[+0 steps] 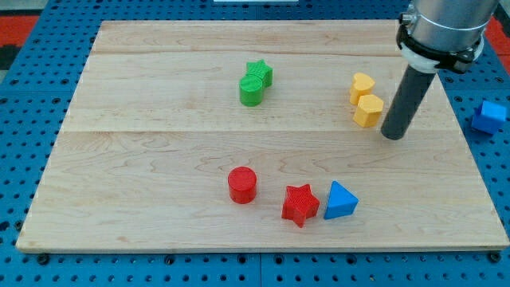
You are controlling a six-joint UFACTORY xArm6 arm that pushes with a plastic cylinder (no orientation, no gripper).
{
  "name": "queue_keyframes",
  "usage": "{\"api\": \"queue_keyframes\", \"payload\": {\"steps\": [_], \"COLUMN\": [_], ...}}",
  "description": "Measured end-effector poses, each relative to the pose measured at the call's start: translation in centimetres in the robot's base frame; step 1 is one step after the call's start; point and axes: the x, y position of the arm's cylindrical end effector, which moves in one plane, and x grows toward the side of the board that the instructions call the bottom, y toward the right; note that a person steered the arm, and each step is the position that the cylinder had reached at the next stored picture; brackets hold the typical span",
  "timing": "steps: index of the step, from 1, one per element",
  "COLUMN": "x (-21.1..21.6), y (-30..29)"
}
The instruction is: Push the red star to the right of the red circle
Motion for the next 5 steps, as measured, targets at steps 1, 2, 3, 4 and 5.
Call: {"api": "queue_keyframes", "payload": {"steps": [1,2,3,4,5], "x": [-3.4,-2.8,5.1,14.3,16.4], "y": [-1.3,1.6,11.3,12.2,9.3]}}
